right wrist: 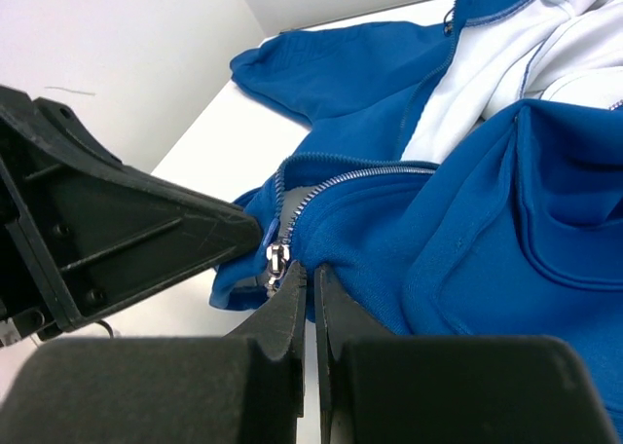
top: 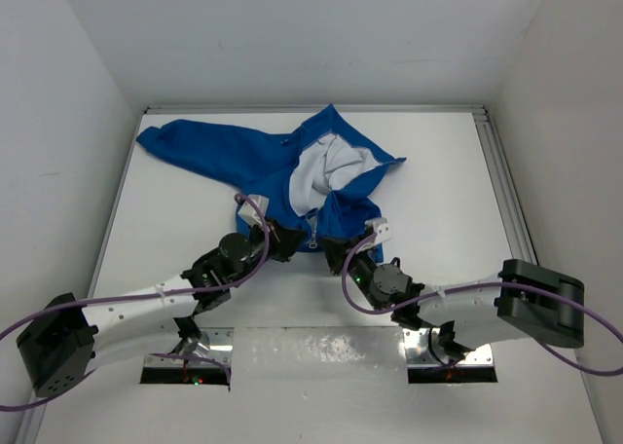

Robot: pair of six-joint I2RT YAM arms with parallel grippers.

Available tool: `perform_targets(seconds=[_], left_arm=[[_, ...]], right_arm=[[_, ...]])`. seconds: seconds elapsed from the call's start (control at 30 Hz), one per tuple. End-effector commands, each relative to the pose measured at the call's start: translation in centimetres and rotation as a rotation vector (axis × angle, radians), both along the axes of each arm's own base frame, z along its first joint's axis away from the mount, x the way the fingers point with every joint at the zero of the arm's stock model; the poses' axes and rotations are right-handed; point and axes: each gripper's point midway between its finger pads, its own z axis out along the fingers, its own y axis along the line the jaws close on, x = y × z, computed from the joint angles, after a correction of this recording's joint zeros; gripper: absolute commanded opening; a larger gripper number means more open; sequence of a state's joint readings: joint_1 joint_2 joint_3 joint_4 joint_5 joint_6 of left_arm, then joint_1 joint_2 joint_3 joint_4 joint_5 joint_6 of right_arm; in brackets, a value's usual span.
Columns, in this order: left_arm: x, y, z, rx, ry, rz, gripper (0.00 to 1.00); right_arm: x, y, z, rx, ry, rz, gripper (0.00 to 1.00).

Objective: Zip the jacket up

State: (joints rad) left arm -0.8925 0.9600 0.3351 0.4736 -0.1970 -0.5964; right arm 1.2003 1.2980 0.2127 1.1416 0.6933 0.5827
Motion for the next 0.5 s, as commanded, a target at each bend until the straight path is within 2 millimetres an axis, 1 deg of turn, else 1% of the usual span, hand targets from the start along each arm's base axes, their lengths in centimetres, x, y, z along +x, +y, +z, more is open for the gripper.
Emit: perform_targets(seconds=[0.0,0.13,0.27,0.4,0.47], left_arm=[[-0.07,-0.68,2.87,-0.035,-0.068,-0.017,0.0],[-0.34,-0.77,2.81,-0.02,-0.075,-0.026,0.0],[-0.64,-1.08,3.03,-0.013,-0.09,-0.043,0.0],[-0.79,-1.11,3.19,-0.017,-0.094,-0.045,0.0],[-0.65,-0.86,3.18,-0.018,-0.091,-0.028,0.0]], right_arm=[[0.18,0.66,3.83,0.102,-0.047,-0.003,0.0],[0.14,0.7,4.08,0.1,-0.045,0.0,0.0],[0.08,1.28,4.11,0.083,-0.037,0.016,0.0],[0.07,1.52,3.66,0.056,-0.022,0.021,0.0],[-0.09,1.29,3.26,0.061,-0.011,0.023,0.0]])
